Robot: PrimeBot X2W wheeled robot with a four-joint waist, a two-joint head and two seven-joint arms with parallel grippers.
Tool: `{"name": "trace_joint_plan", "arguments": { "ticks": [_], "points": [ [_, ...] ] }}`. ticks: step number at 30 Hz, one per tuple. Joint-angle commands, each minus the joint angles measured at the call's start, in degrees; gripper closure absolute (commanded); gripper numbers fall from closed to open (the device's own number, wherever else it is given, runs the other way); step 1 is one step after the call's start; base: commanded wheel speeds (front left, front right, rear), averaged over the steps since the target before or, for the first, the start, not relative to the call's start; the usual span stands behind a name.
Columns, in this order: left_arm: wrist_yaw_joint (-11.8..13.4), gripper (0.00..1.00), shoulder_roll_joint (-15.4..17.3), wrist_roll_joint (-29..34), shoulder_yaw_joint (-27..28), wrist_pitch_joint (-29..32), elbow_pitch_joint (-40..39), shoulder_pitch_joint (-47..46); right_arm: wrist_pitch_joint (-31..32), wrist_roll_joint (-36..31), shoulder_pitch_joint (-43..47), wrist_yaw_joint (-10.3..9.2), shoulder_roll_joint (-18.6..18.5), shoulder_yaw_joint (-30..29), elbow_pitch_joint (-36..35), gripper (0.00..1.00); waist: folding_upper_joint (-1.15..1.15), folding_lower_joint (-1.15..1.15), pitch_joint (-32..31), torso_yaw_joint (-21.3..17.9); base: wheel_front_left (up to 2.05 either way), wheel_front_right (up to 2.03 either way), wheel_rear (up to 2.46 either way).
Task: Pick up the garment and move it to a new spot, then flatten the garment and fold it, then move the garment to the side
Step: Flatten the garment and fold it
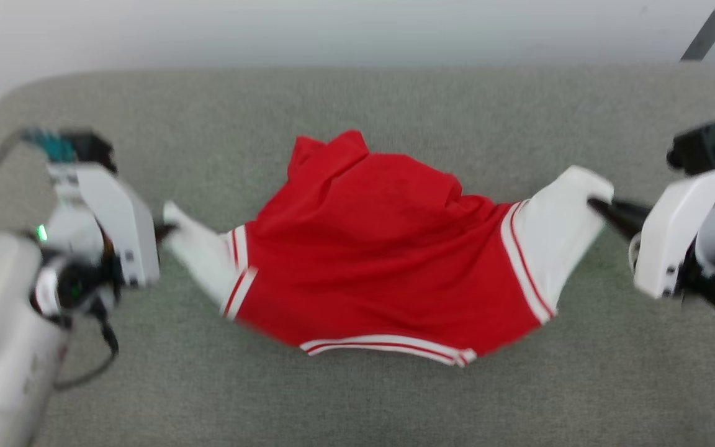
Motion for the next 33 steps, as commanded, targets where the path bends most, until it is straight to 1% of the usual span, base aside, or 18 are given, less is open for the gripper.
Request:
{"name": "trace_joint_plan", "arguments": {
  "ticks": [1,5,10,12,15,20,24,27,31,33],
  "points": [
    [0.8,1.0,0.5,0.7,0.2,1.0,-2.0,-2.5,-0.6,0.9,-2.5,0.02,-1.0,0.8,-0.7,1.0,0.0,0.0,-3.7,-0.2,0.0,0.0,0.0],
    [1.9,1.0,0.8,1.8,-0.2,3.8,-5.6,-8.9,-2.9,2.6,-8.2,0.02,-1.9,2.6,-0.9,1.0,0.0,0.0,-7.4,0.0,0.0,0.0,0.0],
    [2.3,1.0,0.0,4.2,-1.1,5.0,-5.9,-17.5,-7.4,4.2,-16.1,0.02,-1.6,4.3,2.0,1.0,0.0,0.0,-11.0,0.2,0.0,0.0,0.0],
    [1.8,1.0,-0.6,5.2,-1.3,4.4,-4.8,-20.9,-9.4,3.9,-19.4,0.03,-1.3,4.9,3.8,1.0,0.0,0.0,-12.1,0.1,0.0,0.0,0.0],
    [1.8,1.0,-1.5,6.8,-1.5,3.3,-2.6,-25.9,-12.9,3.9,-24.8,0.02,-0.6,5.0,7.3,1.0,0.0,0.0,-13.1,0.0,0.0,0.0,0.0],
    [0.9,1.0,-3.1,8.8,-1.4,-0.2,1.9,-33.1,-17.5,3.4,-32.2,0.02,1.8,5.5,14.3,1.0,0.0,0.0,-14.4,-0.3,0.0,0.0,0.0],
    [0.0,1.0,-4.1,9.7,-1.5,-2.4,5.4,-37.2,-19.2,3.4,-37.0,0.02,3.4,5.9,19.3,1.0,0.0,0.0,-14.9,-0.2,0.0,0.0,0.0],
    [-0.6,1.0,-4.5,9.9,-1.7,-3.0,6.9,-38.8,-19.8,3.5,-39.0,0.02,3.7,6.2,21.2,1.0,0.0,0.0,-14.6,-0.2,0.0,0.0,0.0],
    [-1.5,1.0,-5.3,10.3,-1.9,-4.8,9.5,-41.6,-20.9,3.5,-42.8,0.02,3.3,7.1,24.3,1.0,0.0,0.0,-11.8,0.2,0.0,0.0,0.0],
    [-1.8,1.0,-5.5,10.0,-1.7,-4.9,9.9,-43.0,-20.8,3.7,-44.9,0.02,3.2,7.0,25.0,1.0,0.0,0.0,-8.6,0.2,0.0,0.0,0.0]
  ]
}}
